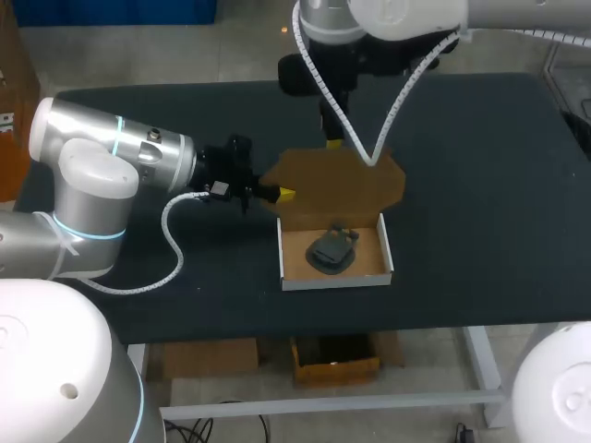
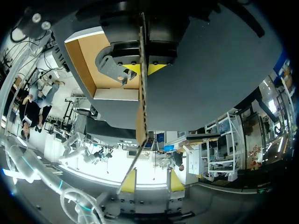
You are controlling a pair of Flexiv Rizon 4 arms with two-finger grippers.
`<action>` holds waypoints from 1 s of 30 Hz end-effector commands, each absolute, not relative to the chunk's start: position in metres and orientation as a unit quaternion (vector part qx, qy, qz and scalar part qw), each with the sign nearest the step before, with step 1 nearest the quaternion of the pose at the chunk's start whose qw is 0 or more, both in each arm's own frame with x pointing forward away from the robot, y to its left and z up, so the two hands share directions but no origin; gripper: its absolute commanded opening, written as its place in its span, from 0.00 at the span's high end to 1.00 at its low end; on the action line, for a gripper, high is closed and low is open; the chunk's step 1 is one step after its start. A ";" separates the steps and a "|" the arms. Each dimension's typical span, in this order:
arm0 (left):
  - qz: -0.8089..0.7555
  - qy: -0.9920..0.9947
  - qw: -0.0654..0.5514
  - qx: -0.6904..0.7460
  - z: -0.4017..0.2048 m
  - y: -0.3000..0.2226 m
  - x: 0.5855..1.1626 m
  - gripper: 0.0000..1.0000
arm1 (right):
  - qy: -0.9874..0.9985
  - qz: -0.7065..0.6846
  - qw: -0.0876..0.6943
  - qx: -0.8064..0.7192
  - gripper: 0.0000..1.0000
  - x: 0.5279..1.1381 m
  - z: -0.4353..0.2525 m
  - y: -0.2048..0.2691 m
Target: Assemble the packaging by folding the flat box into shape, placing the metal phone stand inside, and closing the box properly
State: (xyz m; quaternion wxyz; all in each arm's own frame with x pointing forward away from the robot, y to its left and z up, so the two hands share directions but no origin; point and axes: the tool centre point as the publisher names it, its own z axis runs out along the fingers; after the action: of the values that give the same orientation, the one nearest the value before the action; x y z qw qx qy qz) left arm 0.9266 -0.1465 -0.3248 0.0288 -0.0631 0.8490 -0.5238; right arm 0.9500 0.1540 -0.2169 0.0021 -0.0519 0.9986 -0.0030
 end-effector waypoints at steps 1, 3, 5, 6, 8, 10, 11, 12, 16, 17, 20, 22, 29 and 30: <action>-0.525 0.848 0.030 -0.063 -0.326 -0.148 0.927 1.00 | 0.999 -0.002 0.009 -0.054 0.53 0.938 -0.217 0.150; -0.525 0.848 0.030 -0.063 -0.326 -0.148 0.927 1.00 | 0.998 -0.002 0.009 -0.055 0.53 0.935 -0.217 0.150; -0.525 0.848 0.030 -0.063 -0.326 -0.148 0.927 1.00 | 0.998 -0.003 0.009 -0.056 0.52 0.933 -0.218 0.150; -0.525 0.848 0.030 -0.063 -0.326 -0.148 0.927 1.00 | 0.998 -0.003 0.009 -0.056 0.52 0.932 -0.218 0.150; -0.525 0.848 0.030 -0.063 -0.326 -0.148 0.927 1.00 | 0.998 -0.003 0.008 -0.056 0.51 0.930 -0.219 0.149; -0.525 0.848 0.030 -0.063 -0.326 -0.148 0.927 1.00 | 0.998 -0.003 0.005 -0.056 0.51 0.930 -0.222 0.148; -0.525 0.848 0.030 -0.063 -0.326 -0.148 0.927 1.00 | 0.998 -0.003 0.003 -0.056 0.51 0.930 -0.223 0.148; -0.525 0.848 0.030 -0.063 -0.326 -0.148 0.927 1.00 | 0.998 -0.003 0.001 -0.056 0.51 0.930 -0.225 0.148; -0.525 0.848 0.030 -0.063 -0.326 -0.148 0.927 1.00 | 0.998 -0.004 -0.004 -0.057 0.51 0.929 -0.228 0.149; -0.525 0.848 0.030 -0.063 -0.326 -0.148 0.927 1.00 | 0.998 -0.004 -0.005 -0.056 0.51 0.929 -0.229 0.149; -0.525 0.848 0.030 -0.063 -0.326 -0.148 0.927 1.00 | 0.998 -0.004 -0.008 -0.057 0.50 0.929 -0.231 0.150; -0.525 0.848 0.030 -0.063 -0.326 -0.148 0.927 1.00 | 0.998 -0.004 -0.011 -0.057 0.50 0.929 -0.233 0.150; -0.525 0.848 0.030 -0.063 -0.326 -0.148 0.927 1.00 | 0.998 -0.005 -0.020 -0.059 0.50 0.930 -0.239 0.152; -0.525 0.848 0.030 -0.063 -0.326 -0.148 0.927 1.00 | 0.998 -0.005 -0.021 -0.059 0.50 0.930 -0.240 0.152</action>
State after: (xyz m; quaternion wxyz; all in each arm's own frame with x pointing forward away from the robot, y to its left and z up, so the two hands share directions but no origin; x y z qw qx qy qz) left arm 0.9265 -0.1466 -0.3250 0.0289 -0.0632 0.8490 -0.5238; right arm 0.9276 0.1503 -0.2390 -0.0167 -0.0580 0.9982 -0.0033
